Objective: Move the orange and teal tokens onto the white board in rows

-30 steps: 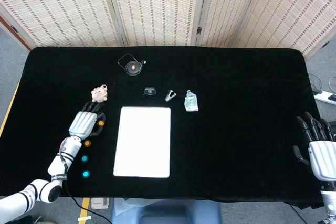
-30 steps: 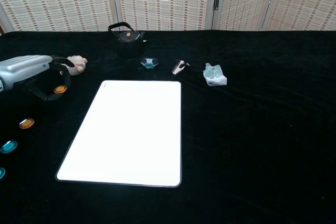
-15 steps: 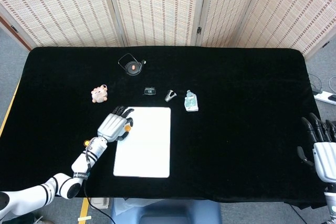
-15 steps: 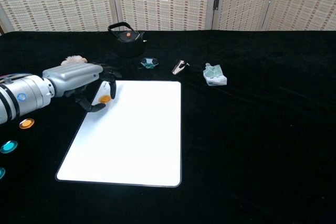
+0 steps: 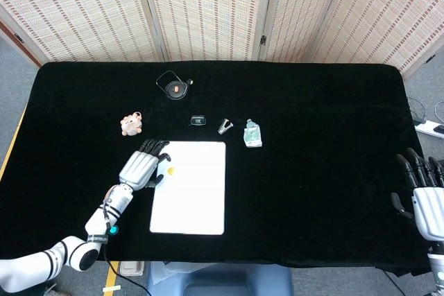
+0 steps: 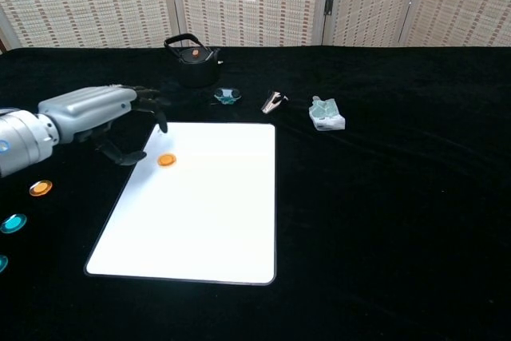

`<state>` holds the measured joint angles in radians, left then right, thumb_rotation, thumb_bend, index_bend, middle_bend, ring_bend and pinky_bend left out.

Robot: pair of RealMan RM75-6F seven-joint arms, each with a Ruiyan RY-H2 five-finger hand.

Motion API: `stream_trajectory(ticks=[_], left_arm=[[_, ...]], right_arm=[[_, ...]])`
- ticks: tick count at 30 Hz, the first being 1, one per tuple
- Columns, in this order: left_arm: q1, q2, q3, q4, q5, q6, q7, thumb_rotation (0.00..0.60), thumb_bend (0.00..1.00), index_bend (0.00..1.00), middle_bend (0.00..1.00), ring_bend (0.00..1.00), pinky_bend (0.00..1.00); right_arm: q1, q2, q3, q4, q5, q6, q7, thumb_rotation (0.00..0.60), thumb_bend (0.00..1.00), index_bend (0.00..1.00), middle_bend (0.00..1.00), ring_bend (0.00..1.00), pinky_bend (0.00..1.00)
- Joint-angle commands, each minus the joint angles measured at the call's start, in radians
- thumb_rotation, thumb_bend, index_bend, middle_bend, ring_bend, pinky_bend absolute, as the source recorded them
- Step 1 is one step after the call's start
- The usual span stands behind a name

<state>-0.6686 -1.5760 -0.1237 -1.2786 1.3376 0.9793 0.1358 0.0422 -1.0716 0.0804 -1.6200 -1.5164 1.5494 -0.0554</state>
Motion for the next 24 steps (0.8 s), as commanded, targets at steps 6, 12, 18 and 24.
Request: stream_trajectory(ticks=[6,12,18,24], left_arm=[[0.098,0.094,0.074,-0.065,0.036,0.093,0.001,0.600,0.42,0.41,0.11,0.03,0.00],[0.153,0.119,0.113,-0.079,0.045,0.134,0.006,0.600,0.42,0.42,0.11,0.03,0.00],[0.188,0.124,0.129,-0.068,0.028,0.137,0.013,0.600,0.42,0.42,0.11,0.02,0.00],[0.208,0.114,0.125,-0.041,0.004,0.124,-0.007,0.600,0.42,0.42,0.11,0.02,0.00]], right_arm=[[0.007,-0.003,-0.001,-0.002,-0.014,-0.002,-0.001,0.600,0.45,0.00,0.00,0.09,0.01],[0.015,-0.007,-0.001,-0.001,-0.023,-0.008,-0.003,0.600,0.45,0.00,0.00,0.09,0.01],[0.020,-0.008,0.000,-0.001,-0.026,-0.011,-0.003,0.600,0.45,0.00,0.00,0.09,0.01],[0.019,-0.010,-0.002,0.001,-0.024,-0.011,0.000,0.600,0.45,0.00,0.00,0.09,0.01]])
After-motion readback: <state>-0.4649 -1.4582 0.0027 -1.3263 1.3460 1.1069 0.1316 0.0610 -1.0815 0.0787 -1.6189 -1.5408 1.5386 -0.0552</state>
